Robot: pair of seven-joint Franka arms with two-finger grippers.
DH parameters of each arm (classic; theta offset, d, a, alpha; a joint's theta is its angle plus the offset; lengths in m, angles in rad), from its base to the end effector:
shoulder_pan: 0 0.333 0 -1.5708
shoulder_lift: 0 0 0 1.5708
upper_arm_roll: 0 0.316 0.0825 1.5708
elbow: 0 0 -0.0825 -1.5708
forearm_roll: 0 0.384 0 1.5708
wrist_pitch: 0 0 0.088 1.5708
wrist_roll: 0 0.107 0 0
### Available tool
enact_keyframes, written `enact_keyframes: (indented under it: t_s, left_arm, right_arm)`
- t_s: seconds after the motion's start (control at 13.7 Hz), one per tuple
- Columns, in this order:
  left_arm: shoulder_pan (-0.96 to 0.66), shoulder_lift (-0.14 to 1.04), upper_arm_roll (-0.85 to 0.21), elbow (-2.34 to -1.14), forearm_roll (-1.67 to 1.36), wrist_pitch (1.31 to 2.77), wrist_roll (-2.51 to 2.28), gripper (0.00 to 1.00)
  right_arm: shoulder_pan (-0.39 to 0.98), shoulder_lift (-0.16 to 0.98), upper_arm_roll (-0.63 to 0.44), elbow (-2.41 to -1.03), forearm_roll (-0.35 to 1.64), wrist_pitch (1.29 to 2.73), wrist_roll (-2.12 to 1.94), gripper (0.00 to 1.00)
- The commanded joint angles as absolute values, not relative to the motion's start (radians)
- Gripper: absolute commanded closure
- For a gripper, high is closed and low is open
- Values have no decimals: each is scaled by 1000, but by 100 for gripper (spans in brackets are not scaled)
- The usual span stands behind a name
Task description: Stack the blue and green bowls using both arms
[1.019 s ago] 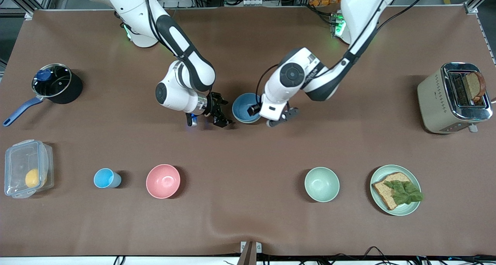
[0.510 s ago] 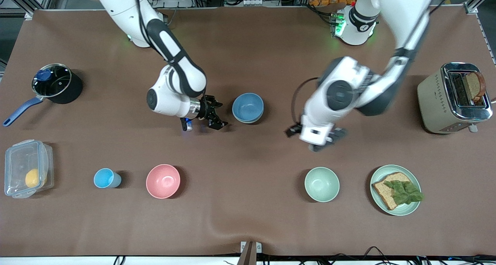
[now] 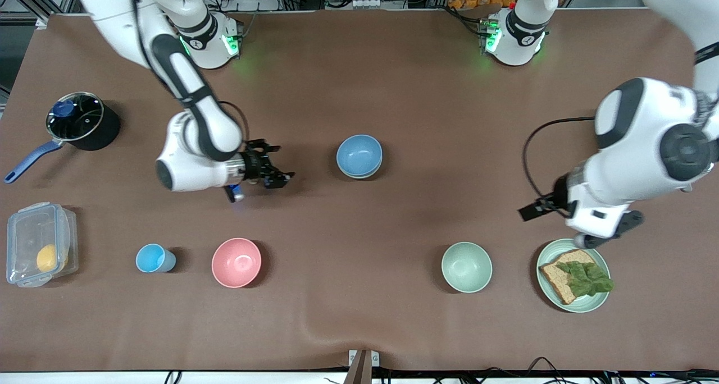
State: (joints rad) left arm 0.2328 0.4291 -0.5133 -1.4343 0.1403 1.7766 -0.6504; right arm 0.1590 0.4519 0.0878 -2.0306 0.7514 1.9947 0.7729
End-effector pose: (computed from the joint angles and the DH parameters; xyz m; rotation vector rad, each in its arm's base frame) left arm 0.6608 -0.1203 0.4690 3.0384 0.5760 -0.0927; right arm 0.5268 0.1760 0.2051 -2.3082 1.2933 0.9950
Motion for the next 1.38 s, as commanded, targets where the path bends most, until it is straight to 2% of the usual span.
enact_keyframes:
  t_s: [0.0,0.22,0.44,0.66,0.73,0.95,1.24,1.31]
  left_arm:
    - [264,368,-526,-1440,155,1721,-527,0]
    - [304,341,-532,-1440,153,1677,-451,0]
    - [340,295,-529,-1446,134,1669,-405,0]
    - [316,235,-490,-1468,129,1591,-380,0]
    - [275,218,-451,-1476,126,1589,-370,0]
    - [70,126,-211,-1518,31,1589,-290,0]
    - [-82,40,-56,-1557,20,1583,-164,0]
    - [-104,29,-28,-1559,20,1572,-134,0]
  right_arm:
    - [65,431,104,-2002,643,1872,698,0]
    - [20,422,100,-1886,559,1690,698,0]
    - [-37,422,83,-1711,474,1487,700,0]
    - [-44,404,86,-1548,391,1349,730,0]
    - [-46,397,100,-1510,384,1339,776,0]
    - [-64,382,132,-1407,342,1289,796,0]
    - [-75,328,144,-1278,256,1272,744,0]
    - [-78,295,156,-1267,174,1273,712,0]
